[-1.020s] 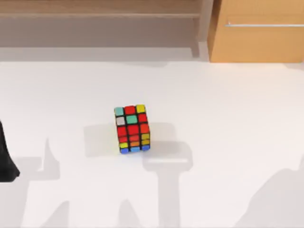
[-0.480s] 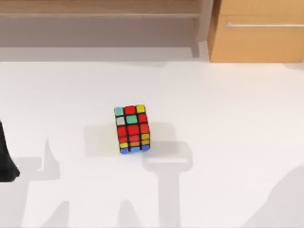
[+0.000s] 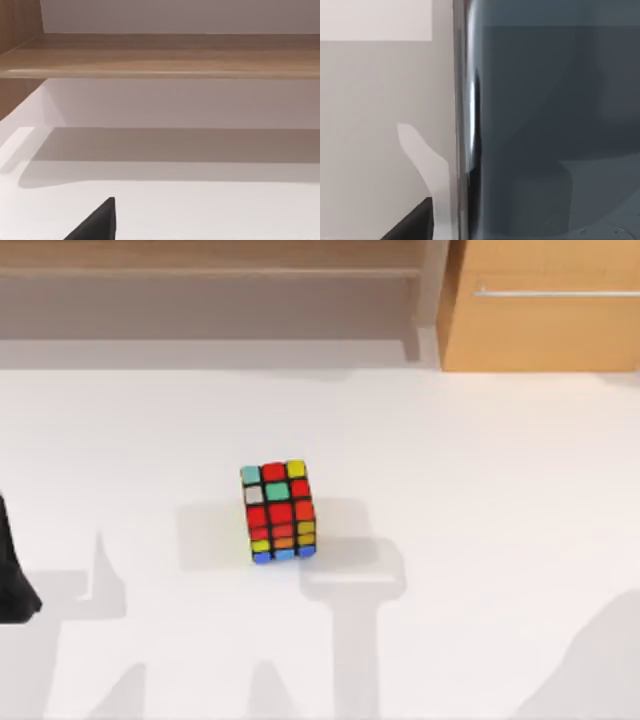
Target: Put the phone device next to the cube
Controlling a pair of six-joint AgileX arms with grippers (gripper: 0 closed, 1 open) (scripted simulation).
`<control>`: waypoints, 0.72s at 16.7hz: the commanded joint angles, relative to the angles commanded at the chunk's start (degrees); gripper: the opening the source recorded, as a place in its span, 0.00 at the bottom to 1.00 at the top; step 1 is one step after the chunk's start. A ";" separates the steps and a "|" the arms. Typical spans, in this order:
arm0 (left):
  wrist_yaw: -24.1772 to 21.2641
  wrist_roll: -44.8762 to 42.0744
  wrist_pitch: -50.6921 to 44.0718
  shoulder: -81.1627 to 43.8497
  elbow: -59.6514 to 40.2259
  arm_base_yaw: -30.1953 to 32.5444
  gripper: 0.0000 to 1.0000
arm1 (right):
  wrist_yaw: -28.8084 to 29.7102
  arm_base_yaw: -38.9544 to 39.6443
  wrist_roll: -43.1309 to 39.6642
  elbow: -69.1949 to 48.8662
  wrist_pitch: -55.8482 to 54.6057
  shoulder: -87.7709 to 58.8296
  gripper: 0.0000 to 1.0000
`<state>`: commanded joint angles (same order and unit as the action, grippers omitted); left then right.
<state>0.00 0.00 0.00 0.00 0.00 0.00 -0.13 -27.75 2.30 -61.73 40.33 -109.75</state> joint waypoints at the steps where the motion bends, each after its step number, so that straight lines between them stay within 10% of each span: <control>1: 0.00 0.00 0.00 0.00 0.00 0.00 1.00 | 0.00 0.00 0.00 0.00 0.00 0.00 0.62; 9: 0.00 0.00 0.00 0.00 0.00 0.00 1.00 | 0.00 0.00 0.00 0.00 0.00 0.00 0.02; 12: 0.00 0.00 0.00 0.00 0.00 0.00 1.00 | 0.00 0.00 0.00 0.00 0.00 0.00 0.00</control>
<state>0.00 0.00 0.00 0.00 0.00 0.00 -0.13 -27.75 2.30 -61.73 40.33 -109.75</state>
